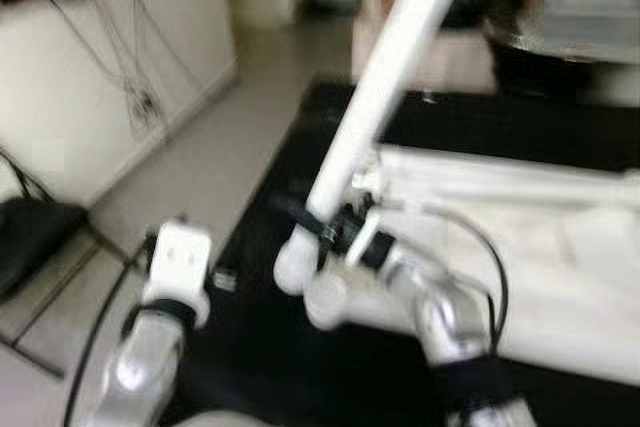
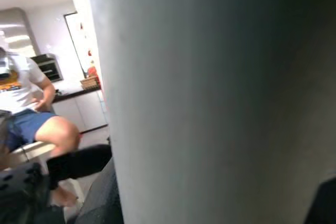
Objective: Building children table
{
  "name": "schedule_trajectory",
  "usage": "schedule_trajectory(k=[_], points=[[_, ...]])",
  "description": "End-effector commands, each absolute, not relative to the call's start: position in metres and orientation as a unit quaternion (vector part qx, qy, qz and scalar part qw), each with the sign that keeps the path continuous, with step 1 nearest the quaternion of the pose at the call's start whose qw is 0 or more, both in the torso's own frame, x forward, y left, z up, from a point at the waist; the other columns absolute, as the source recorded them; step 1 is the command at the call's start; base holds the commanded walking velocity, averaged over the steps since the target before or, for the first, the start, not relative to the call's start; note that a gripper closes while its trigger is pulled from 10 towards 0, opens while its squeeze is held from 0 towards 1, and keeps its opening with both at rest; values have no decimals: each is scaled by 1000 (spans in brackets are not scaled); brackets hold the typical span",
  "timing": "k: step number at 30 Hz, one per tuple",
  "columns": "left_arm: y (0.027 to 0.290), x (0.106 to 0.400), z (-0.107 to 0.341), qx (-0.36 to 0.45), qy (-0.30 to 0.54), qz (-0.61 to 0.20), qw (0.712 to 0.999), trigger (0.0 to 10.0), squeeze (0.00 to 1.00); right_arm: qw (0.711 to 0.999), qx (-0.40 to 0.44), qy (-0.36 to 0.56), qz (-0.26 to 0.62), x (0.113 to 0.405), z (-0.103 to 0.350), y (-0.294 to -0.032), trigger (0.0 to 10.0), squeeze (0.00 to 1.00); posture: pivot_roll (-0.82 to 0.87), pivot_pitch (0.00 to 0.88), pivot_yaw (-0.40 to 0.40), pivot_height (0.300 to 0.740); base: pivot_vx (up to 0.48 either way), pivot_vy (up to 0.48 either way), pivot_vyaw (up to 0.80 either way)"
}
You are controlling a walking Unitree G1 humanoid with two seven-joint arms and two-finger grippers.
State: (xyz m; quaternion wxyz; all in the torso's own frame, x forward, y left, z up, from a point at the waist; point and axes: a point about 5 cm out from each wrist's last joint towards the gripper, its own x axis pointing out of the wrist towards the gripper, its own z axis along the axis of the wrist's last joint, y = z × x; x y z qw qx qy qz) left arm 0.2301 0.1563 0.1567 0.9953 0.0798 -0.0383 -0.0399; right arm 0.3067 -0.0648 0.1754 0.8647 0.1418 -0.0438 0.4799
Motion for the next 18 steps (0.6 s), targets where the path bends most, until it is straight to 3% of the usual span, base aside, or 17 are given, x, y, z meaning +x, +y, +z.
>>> schedule_trajectory(k=[1,18], points=[[156,229,156,82,-30,-45,995,10000,0,866,141,-42,477,309,177,-67,10000,0,52,44,-7,740,0,0,0],[158,234,155,43,-19,-47,998,10000,0,889,119,-44,440,317,179,-69,10000,0,32,50,-5,740,0,0,0]])
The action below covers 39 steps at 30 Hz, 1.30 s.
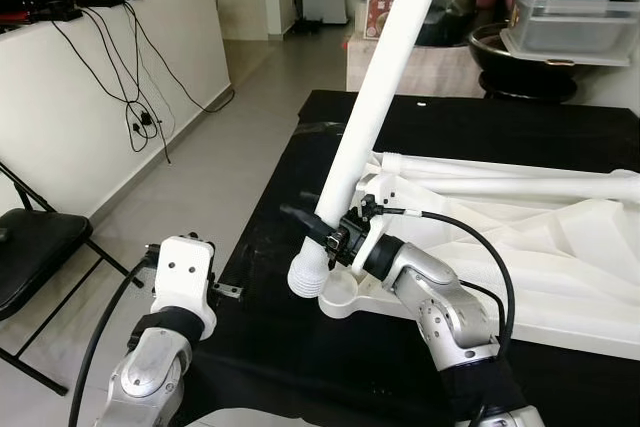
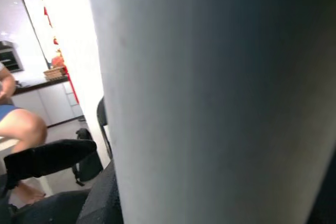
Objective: Building children table
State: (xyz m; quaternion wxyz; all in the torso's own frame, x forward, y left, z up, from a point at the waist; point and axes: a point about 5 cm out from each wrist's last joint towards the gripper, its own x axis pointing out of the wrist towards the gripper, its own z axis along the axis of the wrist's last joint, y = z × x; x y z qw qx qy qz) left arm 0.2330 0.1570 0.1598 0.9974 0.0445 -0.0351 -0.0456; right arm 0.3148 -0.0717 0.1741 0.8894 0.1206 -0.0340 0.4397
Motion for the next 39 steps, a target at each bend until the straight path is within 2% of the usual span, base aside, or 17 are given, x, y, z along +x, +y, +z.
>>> schedule_trajectory(k=[1,26,33,39], points=[[158,235,154,42,-18,-48,998,10000,0,891,117,-40,437,318,178,-69,10000,0,33,51,-6,740,0,0,0],[159,237,156,42,-23,-47,998,10000,0,893,113,-30,434,320,175,-68,10000,0,33,54,-6,740,0,0,-773],[162,237,156,57,-26,-23,998,10000,0,892,114,-32,437,320,175,-68,10000,0,32,52,-5,740,0,0,-800],[164,236,155,59,-23,-14,998,10000,0,888,117,-38,443,319,177,-67,10000,0,30,46,-6,740,0,0,-216]])
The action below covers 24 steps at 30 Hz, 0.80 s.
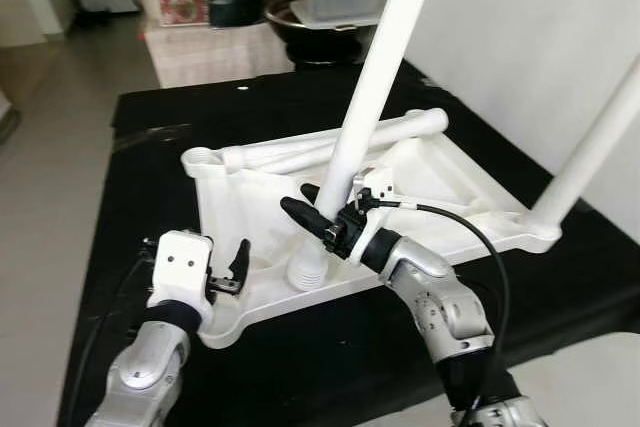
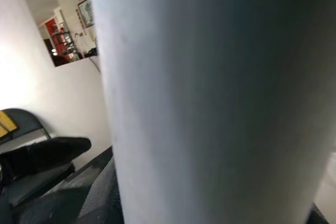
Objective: Building children table
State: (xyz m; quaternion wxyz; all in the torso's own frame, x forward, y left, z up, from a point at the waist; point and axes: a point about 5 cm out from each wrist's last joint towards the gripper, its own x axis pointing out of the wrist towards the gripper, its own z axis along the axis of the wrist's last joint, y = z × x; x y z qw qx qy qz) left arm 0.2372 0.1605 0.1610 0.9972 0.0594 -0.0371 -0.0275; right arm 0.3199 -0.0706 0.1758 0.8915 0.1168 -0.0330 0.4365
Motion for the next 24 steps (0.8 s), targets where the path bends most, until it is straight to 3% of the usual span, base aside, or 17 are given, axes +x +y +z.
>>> schedule_trajectory(k=[1,16,24], points=[[164,236,155,59,-23,-14,998,10000,0,888,117,-38,443,319,177,-67,10000,0,30,46,-6,740,0,0,0],[164,236,152,59,-13,-9,998,10000,0,885,118,-37,449,316,176,-66,10000,0,33,38,-2,740,0,0,0],[165,236,151,65,-11,-7,998,10000,0,884,122,-35,449,316,175,-66,10000,0,40,39,-4,740,-263,0,0]])
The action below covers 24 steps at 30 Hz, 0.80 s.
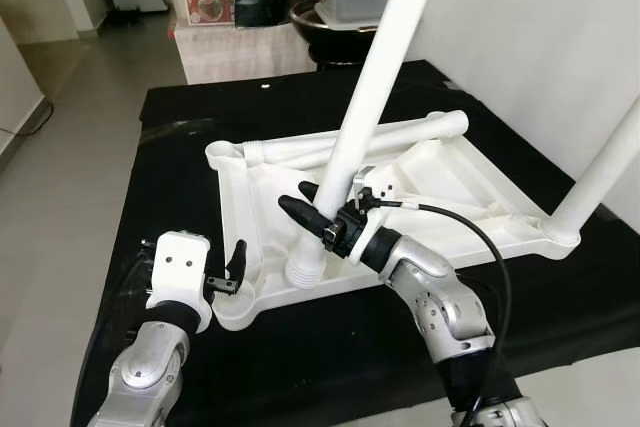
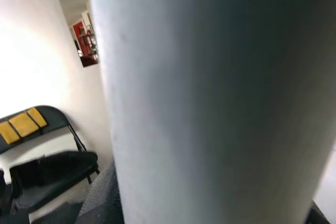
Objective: Building children table
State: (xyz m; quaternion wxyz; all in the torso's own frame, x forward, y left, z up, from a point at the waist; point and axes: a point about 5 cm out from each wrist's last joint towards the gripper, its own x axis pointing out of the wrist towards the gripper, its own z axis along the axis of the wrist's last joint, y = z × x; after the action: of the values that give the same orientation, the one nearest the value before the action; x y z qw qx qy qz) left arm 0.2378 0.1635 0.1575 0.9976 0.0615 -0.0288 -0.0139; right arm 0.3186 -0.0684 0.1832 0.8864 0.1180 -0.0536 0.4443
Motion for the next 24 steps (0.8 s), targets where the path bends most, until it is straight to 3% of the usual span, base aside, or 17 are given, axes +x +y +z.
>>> schedule_trajectory(k=[1,12,24], points=[[165,236,151,65,-11,-7,998,10000,0,884,122,-35,449,316,175,-66,10000,0,40,39,-4,740,-270,0,0],[164,237,152,63,-13,-6,998,10000,0,885,120,-35,449,317,176,-67,10000,0,38,43,-8,740,-274,0,0],[173,239,155,23,-19,24,999,10000,0,888,111,-35,445,318,176,-66,10000,0,38,50,-9,740,0,0,0]])
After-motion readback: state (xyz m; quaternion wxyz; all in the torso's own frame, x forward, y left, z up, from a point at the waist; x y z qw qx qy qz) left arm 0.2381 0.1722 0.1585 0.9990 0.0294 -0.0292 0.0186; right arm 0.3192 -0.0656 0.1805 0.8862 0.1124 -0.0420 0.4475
